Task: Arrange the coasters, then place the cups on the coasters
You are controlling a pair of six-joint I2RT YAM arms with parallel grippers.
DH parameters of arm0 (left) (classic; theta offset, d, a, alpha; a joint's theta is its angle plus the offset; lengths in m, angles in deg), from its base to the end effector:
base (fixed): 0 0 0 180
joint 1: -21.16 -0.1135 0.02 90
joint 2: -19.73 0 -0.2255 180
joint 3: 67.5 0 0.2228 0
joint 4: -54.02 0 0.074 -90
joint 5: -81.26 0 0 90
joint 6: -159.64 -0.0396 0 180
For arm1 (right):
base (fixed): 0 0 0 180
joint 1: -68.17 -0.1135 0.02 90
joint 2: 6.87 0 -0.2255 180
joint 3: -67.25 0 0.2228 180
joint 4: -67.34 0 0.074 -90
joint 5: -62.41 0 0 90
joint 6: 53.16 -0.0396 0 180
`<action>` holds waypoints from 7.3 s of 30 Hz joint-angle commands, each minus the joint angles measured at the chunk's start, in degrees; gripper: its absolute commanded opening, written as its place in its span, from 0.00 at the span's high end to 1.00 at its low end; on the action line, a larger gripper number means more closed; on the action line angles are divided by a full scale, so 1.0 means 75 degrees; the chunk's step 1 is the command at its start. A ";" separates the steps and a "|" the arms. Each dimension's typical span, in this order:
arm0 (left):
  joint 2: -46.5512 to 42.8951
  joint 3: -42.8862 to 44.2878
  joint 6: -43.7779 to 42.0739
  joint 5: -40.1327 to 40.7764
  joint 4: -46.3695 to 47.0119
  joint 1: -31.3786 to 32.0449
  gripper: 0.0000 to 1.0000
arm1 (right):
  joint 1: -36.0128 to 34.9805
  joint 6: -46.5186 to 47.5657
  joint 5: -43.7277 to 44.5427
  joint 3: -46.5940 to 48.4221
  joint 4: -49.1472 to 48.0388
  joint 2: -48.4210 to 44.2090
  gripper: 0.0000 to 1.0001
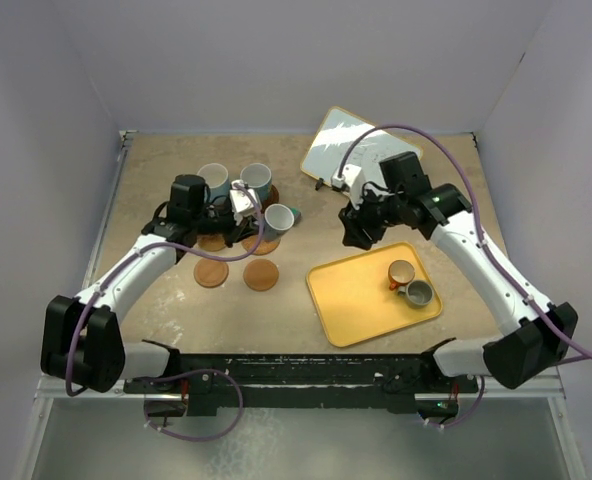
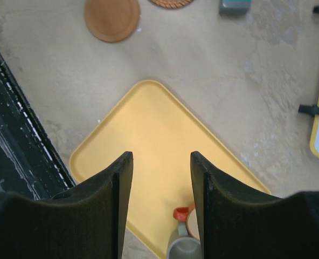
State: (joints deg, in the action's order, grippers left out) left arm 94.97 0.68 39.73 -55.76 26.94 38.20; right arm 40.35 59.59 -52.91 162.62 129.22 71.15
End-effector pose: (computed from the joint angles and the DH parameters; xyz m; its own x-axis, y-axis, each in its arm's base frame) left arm 0.2470 -0.1060 0.2475 -0.0768 0.3791 -0.9222 0.9426 0.3292 0.0568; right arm 0.2257 0.1382 0.3235 -0.3046 -0.5560 -0.7734 -0.8776 0.4795 0.0009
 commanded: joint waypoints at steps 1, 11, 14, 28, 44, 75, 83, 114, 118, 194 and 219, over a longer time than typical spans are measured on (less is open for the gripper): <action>-0.0314 -0.0450 0.0881 0.0537 0.1916 -0.0216 0.97 | 0.0737 -0.0199 -0.0330 -0.0598 -0.0552 -0.0669 0.50; 0.0304 -0.1300 0.1763 0.2014 0.3638 -0.0494 0.97 | 0.1220 -0.0314 -0.0166 -0.1425 -0.1078 -0.1356 0.49; 0.0547 -0.1311 0.1859 0.2013 0.3856 -0.0559 0.97 | 0.1244 -0.0314 -0.0172 -0.1443 -0.1092 -0.1324 0.49; 0.1638 -0.1167 0.2293 0.1594 0.4479 -0.0572 0.97 | 0.1341 -0.0256 -0.0198 -0.1534 -0.1065 -0.1263 0.49; 0.1744 -0.0990 0.2112 0.1464 0.3858 -0.0572 0.97 | 0.1365 -0.0159 -0.0094 -0.1524 -0.0994 -0.1121 0.49; 0.1292 -0.0927 0.1361 0.1873 0.2350 -0.0573 0.73 | 0.1391 -0.0147 -0.0068 -0.1539 -0.0986 -0.1130 0.49; 0.1203 -0.0914 0.1254 0.1852 0.2069 -0.0572 0.72 | 0.1401 -0.0129 -0.0104 -0.1559 -0.0955 -0.1122 0.49; 0.0628 -0.0577 0.0590 0.1927 0.0479 -0.0573 0.56 | 0.1400 0.0208 0.1032 -0.1715 -0.0432 -0.0965 0.48; -0.0009 -0.0713 0.0291 0.2083 0.0063 -0.0572 0.52 | 0.1428 0.0217 0.1687 -0.2033 -0.0387 -0.1004 0.49; 0.1326 0.4215 0.4511 0.4180 -0.0403 0.2562 0.31 | 0.0444 -0.4340 0.3724 -0.0316 -0.3806 -0.0033 1.00; 0.3441 0.5460 0.5919 0.5368 -0.0358 0.3155 0.79 | 0.0017 -0.4698 0.3076 -0.0495 -0.4112 -0.0284 1.00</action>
State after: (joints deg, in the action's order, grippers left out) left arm 120.68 38.75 83.34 -15.83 23.13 61.71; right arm 40.79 25.25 -24.74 158.79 103.37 72.83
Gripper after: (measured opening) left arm 0.289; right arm 0.016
